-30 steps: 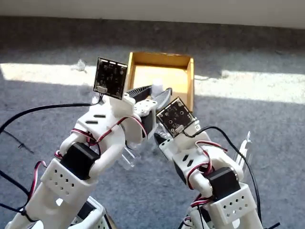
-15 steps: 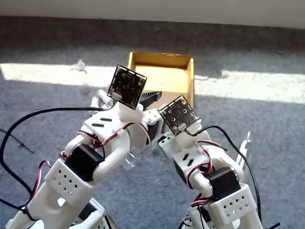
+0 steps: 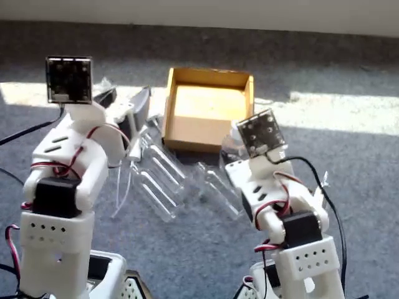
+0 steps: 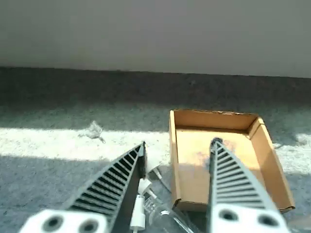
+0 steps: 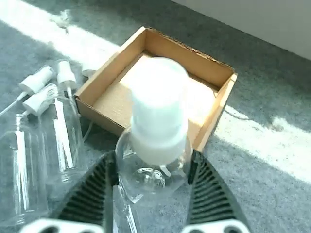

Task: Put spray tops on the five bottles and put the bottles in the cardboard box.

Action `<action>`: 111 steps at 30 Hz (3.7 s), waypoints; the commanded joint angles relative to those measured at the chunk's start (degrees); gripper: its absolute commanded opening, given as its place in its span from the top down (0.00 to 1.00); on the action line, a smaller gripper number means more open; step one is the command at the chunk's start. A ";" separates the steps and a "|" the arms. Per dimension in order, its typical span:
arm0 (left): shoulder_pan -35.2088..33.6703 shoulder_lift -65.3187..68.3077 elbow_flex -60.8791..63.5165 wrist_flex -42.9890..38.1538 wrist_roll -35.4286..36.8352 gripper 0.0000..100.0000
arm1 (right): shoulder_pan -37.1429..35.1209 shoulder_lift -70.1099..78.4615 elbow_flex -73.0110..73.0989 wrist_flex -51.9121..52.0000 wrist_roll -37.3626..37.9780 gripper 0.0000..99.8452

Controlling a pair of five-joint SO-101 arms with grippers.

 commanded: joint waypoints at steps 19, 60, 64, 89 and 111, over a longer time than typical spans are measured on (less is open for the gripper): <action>-7.52 -0.40 33.36 -13.98 -5.27 0.80 | 5.41 54.81 -35.74 -33.54 -7.30 1.00; -7.60 -0.40 33.36 -13.98 -5.27 0.80 | 9.27 84.26 -57.63 -34.68 -7.38 0.99; -7.60 -0.40 33.36 -13.98 -5.27 0.80 | 9.27 84.26 -56.22 -34.68 -7.47 0.99; -7.60 -0.31 33.36 -13.98 -5.27 0.80 | 9.27 84.26 -52.62 -34.77 -7.74 0.86; -7.60 -0.31 33.36 -13.98 -5.27 0.80 | 7.08 84.09 -52.79 -34.59 -7.47 0.80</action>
